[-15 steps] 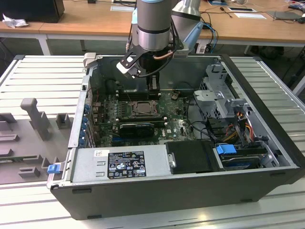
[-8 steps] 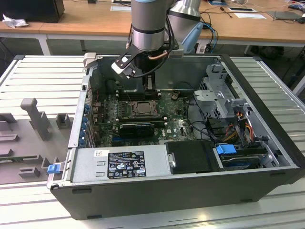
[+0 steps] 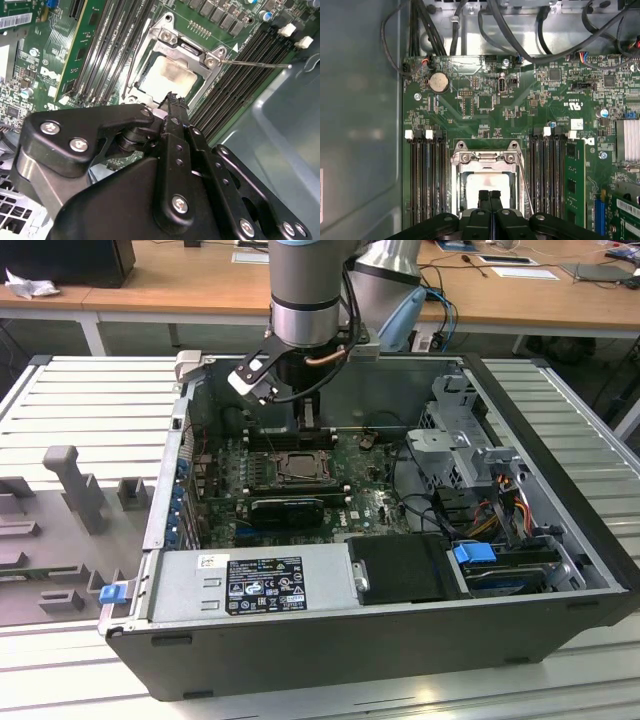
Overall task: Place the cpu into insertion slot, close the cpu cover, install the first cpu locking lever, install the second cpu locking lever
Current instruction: 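Close the cpu cover, then install the first cpu locking lever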
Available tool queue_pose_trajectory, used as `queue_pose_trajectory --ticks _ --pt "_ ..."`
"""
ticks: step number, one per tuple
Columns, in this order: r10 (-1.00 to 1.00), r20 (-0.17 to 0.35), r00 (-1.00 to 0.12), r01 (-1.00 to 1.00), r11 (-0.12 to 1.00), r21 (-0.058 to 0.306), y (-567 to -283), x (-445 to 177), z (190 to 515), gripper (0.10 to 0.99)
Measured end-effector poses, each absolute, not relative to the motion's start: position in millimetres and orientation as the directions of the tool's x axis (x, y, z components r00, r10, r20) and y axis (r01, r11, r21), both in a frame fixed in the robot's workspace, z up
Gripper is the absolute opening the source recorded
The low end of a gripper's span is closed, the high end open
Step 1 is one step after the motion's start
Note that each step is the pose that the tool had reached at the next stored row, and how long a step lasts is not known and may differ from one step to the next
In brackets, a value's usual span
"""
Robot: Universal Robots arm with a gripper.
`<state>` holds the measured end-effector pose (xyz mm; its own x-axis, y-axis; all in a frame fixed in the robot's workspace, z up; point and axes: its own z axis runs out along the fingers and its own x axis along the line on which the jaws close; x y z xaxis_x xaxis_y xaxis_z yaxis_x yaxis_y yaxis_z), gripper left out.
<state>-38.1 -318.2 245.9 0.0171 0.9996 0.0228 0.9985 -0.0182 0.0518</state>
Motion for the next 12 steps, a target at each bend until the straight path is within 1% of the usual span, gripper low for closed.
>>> queue_pose_trajectory --ticks 3,12 --pt "1.000 0.023 0.017 0.998 -0.018 0.052 -318 -40 246 0.106" --pt "1.000 0.023 0.017 0.998 -0.018 0.052 -318 -40 270 0.106"
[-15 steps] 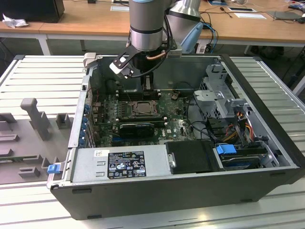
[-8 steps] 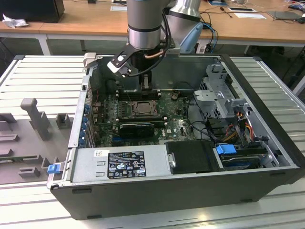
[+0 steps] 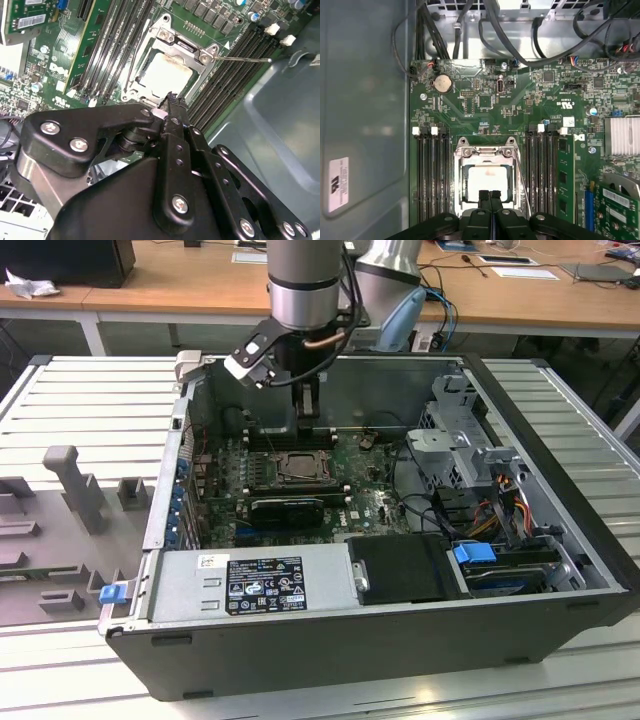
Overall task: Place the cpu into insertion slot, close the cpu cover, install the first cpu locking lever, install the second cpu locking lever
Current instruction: 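Install the first cpu locking lever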
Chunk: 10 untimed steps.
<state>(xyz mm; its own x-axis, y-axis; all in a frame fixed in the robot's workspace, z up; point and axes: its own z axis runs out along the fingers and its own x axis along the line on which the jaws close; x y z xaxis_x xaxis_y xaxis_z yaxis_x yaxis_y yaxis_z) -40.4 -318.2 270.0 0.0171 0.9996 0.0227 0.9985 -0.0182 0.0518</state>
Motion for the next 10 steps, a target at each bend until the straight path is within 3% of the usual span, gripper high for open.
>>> queue_pose_trajectory --ticks 8,10 --pt "1.000 0.023 0.016 0.999 -0.017 0.052 -318 -40 297 0.106" --pt "0.999 0.023 -0.043 0.998 0.042 0.052 -318 -40 297 0.106"
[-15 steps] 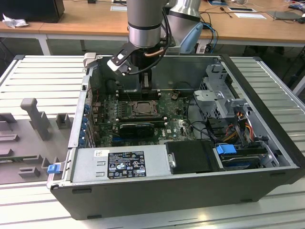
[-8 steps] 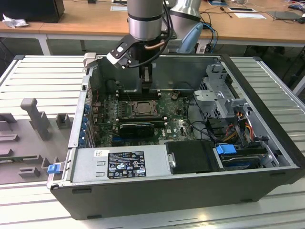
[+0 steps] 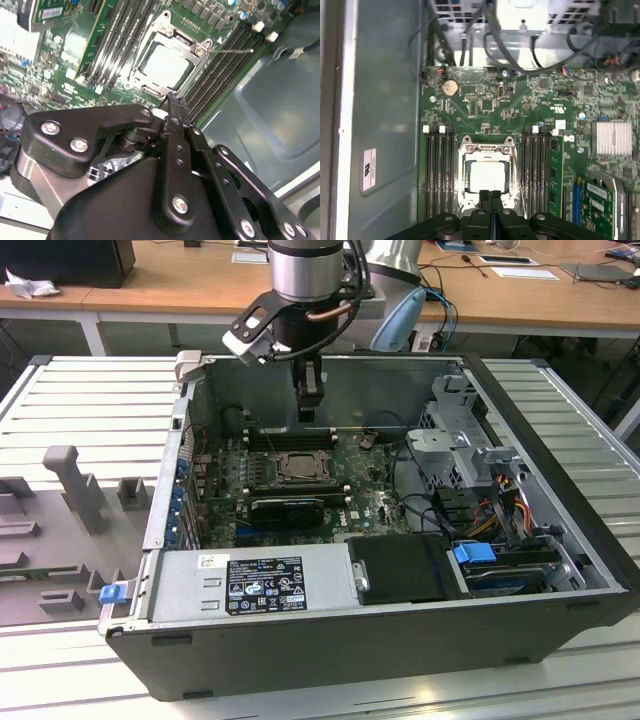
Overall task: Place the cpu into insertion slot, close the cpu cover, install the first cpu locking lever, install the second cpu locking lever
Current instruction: 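Install the first cpu locking lever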
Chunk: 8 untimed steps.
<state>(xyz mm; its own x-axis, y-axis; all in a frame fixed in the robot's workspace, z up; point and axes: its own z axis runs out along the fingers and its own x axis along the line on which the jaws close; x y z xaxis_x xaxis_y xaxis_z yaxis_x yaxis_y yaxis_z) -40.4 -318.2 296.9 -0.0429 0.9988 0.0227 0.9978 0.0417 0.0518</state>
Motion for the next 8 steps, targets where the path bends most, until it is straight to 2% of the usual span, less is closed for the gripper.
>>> queue_pose_trajectory --ticks 6,8 --pt "0.982 0.020 -0.189 0.981 0.188 0.048 -318.2 -40.4 293.0 0.106" --pt "0.961 0.020 -0.277 0.960 0.276 0.048 -318.2 -40.4 292.3 0.106"
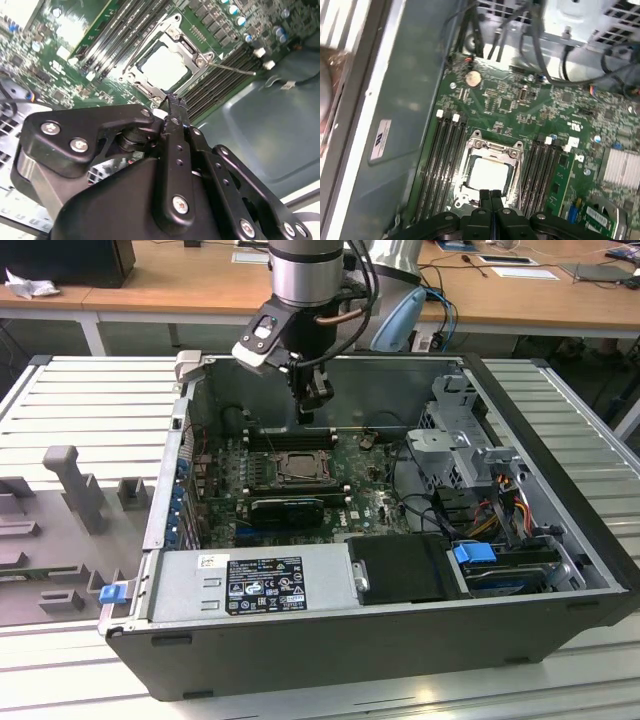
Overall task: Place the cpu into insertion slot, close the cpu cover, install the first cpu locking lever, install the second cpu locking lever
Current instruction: 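Install the first cpu locking lever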
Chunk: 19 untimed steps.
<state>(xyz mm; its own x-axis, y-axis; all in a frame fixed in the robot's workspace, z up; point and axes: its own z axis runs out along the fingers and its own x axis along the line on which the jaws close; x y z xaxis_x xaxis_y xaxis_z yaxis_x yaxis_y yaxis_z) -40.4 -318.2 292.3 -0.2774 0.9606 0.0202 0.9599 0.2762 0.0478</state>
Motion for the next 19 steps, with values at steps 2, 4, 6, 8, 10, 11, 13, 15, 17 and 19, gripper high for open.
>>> queue_pose_trajectory --ticks 2,4,6,8,10,11,13,15,17,19 --pt "0.949 0.020 -0.315 0.948 0.314 0.048 -318.2 -40.4 292.3 0.106" --pt "0.939 0.020 -0.344 0.938 0.343 0.048 -318.2 -40.4 292.3 0.106" --pt "0.926 0.020 -0.377 0.925 0.376 0.048 -318.2 -40.4 292.3 0.106" --pt "0.909 0.020 -0.417 0.908 0.415 0.048 -318.2 -40.4 292.3 0.106" --pt "0.898 0.020 -0.440 0.897 0.438 0.048 -318.2 -40.4 292.3 0.106" --pt "0.893 0.020 -0.450 0.892 0.449 0.048 -318.2 -40.4 292.3 0.106" --pt "0.879 0.020 -0.477 0.878 0.476 0.048 -318.2 -40.4 292.3 0.106" --pt "0.867 0.020 -0.498 0.867 0.496 0.048 -318.2 -40.4 292.3 0.106" --pt "0.853 0.020 -0.521 0.853 0.520 0.048 -318.2 -40.4 292.3 0.106" --pt "0.838 0.020 -0.545 0.838 0.543 0.048 -318.2 -40.4 292.3 0.106"
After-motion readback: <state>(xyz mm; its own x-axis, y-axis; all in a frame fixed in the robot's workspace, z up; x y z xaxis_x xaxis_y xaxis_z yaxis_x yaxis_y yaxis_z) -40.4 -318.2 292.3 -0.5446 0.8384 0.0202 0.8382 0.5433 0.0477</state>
